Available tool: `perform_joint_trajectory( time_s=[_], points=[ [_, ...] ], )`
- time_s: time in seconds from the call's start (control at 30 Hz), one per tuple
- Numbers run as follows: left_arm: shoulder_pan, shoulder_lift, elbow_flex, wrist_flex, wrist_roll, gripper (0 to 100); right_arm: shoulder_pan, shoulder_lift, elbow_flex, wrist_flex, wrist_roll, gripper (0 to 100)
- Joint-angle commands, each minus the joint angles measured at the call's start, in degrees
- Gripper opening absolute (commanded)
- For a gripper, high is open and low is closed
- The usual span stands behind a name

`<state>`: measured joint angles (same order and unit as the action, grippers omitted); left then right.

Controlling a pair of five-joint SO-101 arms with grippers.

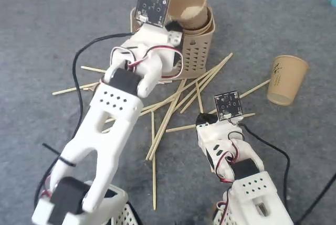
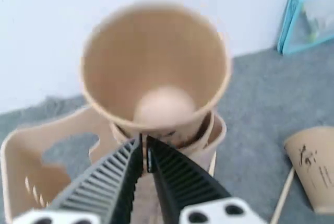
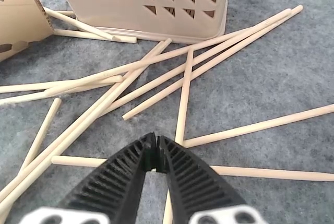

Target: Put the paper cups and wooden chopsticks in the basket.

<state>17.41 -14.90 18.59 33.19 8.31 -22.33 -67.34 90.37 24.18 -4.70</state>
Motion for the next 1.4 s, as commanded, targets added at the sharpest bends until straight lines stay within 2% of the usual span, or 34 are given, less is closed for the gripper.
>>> perform_joint_trajectory(
  time_s=[0.0, 0.17, 0.23, 0.53, 0.73, 0.9, 1.0, 1.13, 1.23, 1.37],
  points=[
    [0.35, 0.79, -0.31, -7.56, 0.35, 1, -0.22, -0.75, -0.35, -1.19, 0.70, 0.9],
    [0.35, -1.58, -0.13, -7.38, 0.26, 1, -0.22, -0.75, -0.35, -1.27, 0.70, 0.9],
    [0.35, -4.04, 0.31, -4.48, 0.18, 1, -0.22, -0.75, -0.35, -1.27, 0.70, 0.9],
    [-2.46, -22.77, 0.40, 21.27, -0.09, 1, -0.31, -0.75, -0.35, -1.36, 0.70, 0.9],
    [-11.87, -33.23, 5.93, 31.65, -0.09, 1, -0.22, -0.75, -0.35, -1.19, 0.70, 0.9],
    [-21.45, -44.22, 22.37, 31.30, -0.09, 1, -0.31, -0.75, -0.35, -1.27, 0.70, 0.9],
    [-23.47, -52.31, 33.89, 28.04, 0.00, 2, -0.31, -0.75, -0.35, -1.19, 0.70, 0.9],
    [-23.74, -59.87, 45.93, 27.08, 0.35, 13, -0.31, -0.75, -0.35, -1.01, 0.70, 0.9],
    [-26.29, -61.10, 50.33, 25.93, 0.44, 23, -0.31, -0.75, -0.35, -1.01, 0.70, 0.9],
    [-27.78, -56.79, 53.76, 20.66, 0.53, 25, -0.31, -0.75, -0.35, -0.92, 0.70, 0.9]
  ],
)
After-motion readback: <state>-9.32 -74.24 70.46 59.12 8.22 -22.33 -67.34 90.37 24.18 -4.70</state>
